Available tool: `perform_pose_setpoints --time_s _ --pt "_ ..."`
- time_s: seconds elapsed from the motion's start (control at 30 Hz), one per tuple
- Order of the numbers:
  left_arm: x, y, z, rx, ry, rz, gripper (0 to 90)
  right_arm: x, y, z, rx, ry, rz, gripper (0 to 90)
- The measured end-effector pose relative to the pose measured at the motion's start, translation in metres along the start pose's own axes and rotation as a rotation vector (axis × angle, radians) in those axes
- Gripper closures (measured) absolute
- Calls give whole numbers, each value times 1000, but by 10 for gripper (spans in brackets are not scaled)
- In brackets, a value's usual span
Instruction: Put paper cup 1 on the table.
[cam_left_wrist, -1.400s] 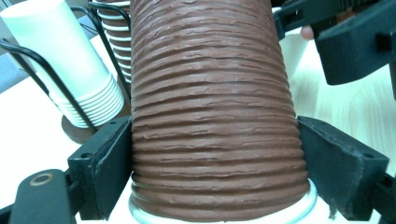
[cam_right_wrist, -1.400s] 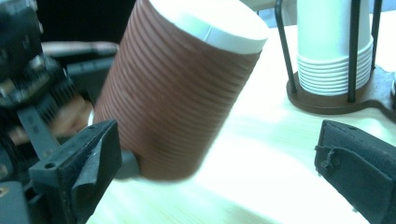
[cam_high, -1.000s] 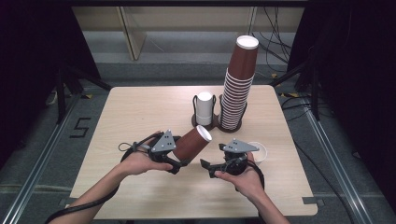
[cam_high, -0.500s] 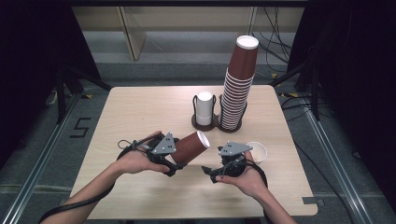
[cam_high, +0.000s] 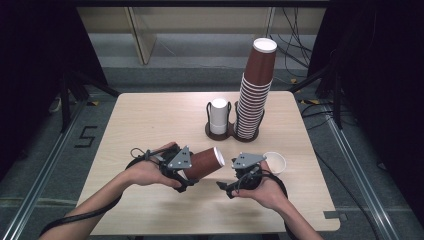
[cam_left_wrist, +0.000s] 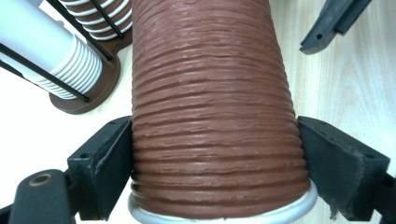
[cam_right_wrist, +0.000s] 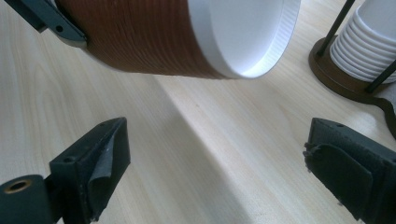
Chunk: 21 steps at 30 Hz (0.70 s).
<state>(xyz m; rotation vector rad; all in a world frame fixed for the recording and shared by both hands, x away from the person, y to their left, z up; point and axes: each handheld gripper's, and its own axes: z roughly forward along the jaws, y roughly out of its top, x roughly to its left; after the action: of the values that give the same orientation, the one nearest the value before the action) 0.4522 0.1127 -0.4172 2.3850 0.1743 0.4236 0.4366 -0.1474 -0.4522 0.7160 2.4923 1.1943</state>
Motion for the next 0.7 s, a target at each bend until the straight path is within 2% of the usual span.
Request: perform_pose_setpoints --time_s 0.07,0.1,0.13,0.2,0.23,0.3,0.37,0.4,0.43,0.67,0.7 --pt "0 0 0 12 -5 7 140 1 0 0 7 7 20 76" --pt "0 1 0 16 -5 9 140 -1 1 1 2 13 -13 76" --pt "1 1 0 20 -7 11 140 1 1 0 10 11 6 76" --pt "0 1 0 26 -9 18 140 2 1 1 10 19 -4 77" --pt "0 1 1 29 -12 21 140 0 1 1 14 21 -32 78" --pt "0 1 1 36 -17 25 140 2 1 2 21 32 -22 79" --pt "-1 1 2 46 -25 32 140 1 1 2 27 37 -47 80" --pt "-1 1 2 48 -28 33 140 2 1 2 35 46 -27 80" --pt "-1 1 2 56 -33 41 140 2 1 2 37 48 -30 81" --pt "-5 3 4 82 -60 75 140 0 2 3 55 73 -96 86" --pt "-5 4 4 89 -66 80 140 1 2 3 66 74 -91 87"
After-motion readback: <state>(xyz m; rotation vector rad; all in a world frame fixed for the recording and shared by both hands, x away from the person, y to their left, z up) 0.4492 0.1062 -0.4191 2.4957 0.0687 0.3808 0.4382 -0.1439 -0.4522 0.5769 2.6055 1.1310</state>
